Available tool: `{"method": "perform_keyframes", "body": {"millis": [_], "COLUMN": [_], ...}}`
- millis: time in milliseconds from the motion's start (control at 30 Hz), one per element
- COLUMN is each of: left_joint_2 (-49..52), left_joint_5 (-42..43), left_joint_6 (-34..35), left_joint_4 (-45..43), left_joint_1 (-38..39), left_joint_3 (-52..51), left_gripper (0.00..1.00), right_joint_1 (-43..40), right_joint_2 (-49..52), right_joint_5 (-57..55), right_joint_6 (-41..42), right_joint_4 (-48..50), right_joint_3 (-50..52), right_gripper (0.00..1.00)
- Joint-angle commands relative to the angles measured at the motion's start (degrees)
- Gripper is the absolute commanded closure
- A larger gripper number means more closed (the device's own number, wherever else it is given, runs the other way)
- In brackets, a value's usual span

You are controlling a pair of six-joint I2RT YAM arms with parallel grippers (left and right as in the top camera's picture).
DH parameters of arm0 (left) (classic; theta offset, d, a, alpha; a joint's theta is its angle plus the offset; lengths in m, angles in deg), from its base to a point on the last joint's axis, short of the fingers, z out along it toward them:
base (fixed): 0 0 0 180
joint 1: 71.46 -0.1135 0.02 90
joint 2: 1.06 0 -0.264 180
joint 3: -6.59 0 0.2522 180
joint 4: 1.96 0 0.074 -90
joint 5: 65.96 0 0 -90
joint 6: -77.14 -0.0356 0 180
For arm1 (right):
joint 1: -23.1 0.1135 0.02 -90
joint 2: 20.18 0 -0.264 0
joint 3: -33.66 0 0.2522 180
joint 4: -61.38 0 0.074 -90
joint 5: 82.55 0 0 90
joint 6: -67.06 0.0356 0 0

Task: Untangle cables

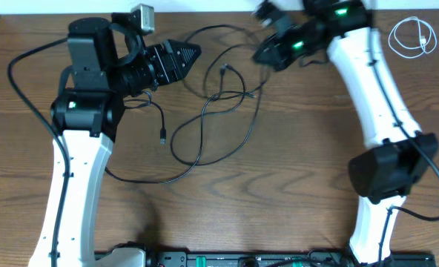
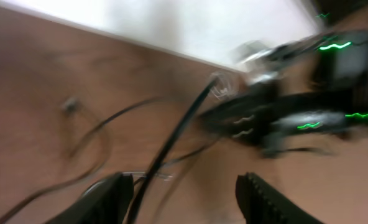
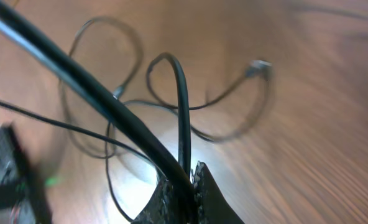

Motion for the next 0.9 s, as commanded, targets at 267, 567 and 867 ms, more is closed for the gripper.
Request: {"method": "perform_keyframes", "body": {"millis": [267, 567, 867], "left_joint_2": [8.0, 20.1, 24.9], "left_joint_5": [-10.0, -16.8, -25.9], "left_joint_6": [-13.2, -16.8, -16.1], "left_joint_4": [10.5, 10.0, 9.9], "left_joint_1": [1.6, 10.2, 12.4], "left_joint_3": [-0.3, -0.3, -0.3], "left_gripper": [0.32, 0.32, 0.32], "right_joint_1": [-10.8, -11.2, -23.2], "right_joint_2": [-7.4, -7.4, -9.4], "right_joint_5": [-6.1, -13.6, -23.3], "right_joint_6": [10.9, 12.3, 15.8], "right_joint_4": [-3.3, -4.4, -1.0], "right_joint_3": [0.0, 0.0, -8.7], "right_gripper": [0.99, 0.99, 0.99]}}
